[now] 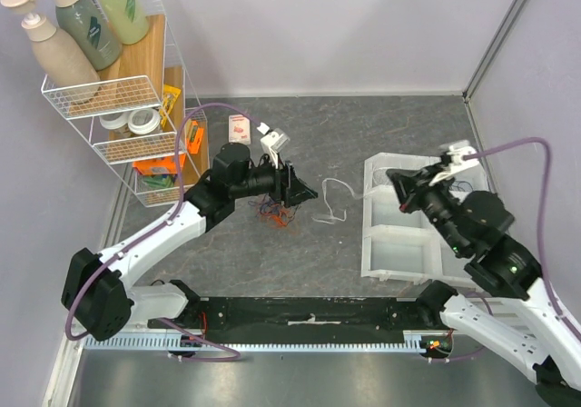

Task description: Untangle the cables

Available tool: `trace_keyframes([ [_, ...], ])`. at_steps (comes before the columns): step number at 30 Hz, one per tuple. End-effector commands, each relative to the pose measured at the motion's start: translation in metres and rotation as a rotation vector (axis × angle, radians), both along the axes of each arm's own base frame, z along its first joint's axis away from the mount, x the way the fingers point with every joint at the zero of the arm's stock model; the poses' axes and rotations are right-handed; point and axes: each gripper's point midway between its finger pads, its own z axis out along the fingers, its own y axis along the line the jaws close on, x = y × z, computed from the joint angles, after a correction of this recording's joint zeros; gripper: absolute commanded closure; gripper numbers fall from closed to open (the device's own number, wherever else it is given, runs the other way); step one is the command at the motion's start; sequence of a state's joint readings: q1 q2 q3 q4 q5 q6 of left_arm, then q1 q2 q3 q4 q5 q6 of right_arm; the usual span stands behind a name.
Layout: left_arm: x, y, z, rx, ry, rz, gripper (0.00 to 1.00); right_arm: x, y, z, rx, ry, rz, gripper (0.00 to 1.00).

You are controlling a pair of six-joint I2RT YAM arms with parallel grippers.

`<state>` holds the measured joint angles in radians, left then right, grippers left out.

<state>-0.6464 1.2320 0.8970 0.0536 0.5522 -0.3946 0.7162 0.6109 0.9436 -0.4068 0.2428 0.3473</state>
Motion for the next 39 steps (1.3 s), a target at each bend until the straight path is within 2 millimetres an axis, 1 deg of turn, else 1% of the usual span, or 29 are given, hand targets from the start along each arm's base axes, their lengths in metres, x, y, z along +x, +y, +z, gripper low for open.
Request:
trace_keyframes([
  [1, -0.005, 0.005, 0.040, -0.054, -0.094, -0.004, 0.32, 0.000, -0.040, 0.029, 0.059, -0.030, -0.186, 1.00],
  [3, -0.004, 0.009, 0.046, -0.059, -0.125, 0.022, 0.31, -0.001, -0.057, 0.034, 0.062, -0.035, -0.267, 1.00],
  [5, -0.001, 0.014, 0.049, -0.059, -0.145, 0.054, 0.29, -0.001, -0.075, 0.041, 0.064, -0.036, -0.352, 1.00],
  [8, -0.001, 0.019, 0.055, -0.067, -0.173, 0.080, 0.29, -0.001, -0.099, 0.048, 0.044, -0.031, -0.481, 1.00],
  [12, -0.002, 0.020, 0.057, -0.077, -0.185, 0.081, 0.29, 0.000, -0.119, 0.050, -0.001, -0.012, -0.599, 1.00],
  [16, -0.002, 0.021, 0.058, -0.076, -0.189, 0.083, 0.29, -0.002, -0.128, 0.053, 0.009, -0.022, -0.635, 1.00],
  [18, -0.003, 0.021, 0.060, -0.080, -0.191, 0.081, 0.29, -0.003, -0.129, 0.057, 0.013, -0.029, -0.637, 1.00],
  [25, -0.005, 0.020, 0.061, -0.090, -0.189, 0.069, 0.29, -0.009, -0.132, 0.086, 0.046, -0.075, -0.615, 1.00],
  [29, -0.006, 0.018, 0.060, -0.094, -0.184, 0.061, 0.29, -0.001, -0.132, 0.086, 0.000, -0.066, -0.650, 1.00],
  [31, -0.006, 0.018, 0.059, -0.090, -0.188, 0.065, 0.29, 0.005, -0.132, 0.089, -0.014, -0.061, -0.686, 1.00],
  [35, -0.005, 0.019, 0.058, -0.089, -0.186, 0.068, 0.29, 0.018, -0.125, 0.107, -0.032, -0.064, -0.709, 1.00],
  [37, -0.005, 0.020, 0.060, -0.090, -0.192, 0.071, 0.29, 0.022, -0.126, 0.117, -0.045, -0.070, -0.740, 1.00],
  [39, -0.005, 0.020, 0.059, -0.088, -0.196, 0.071, 0.29, 0.025, -0.132, 0.124, -0.072, -0.075, -0.799, 1.00],
])
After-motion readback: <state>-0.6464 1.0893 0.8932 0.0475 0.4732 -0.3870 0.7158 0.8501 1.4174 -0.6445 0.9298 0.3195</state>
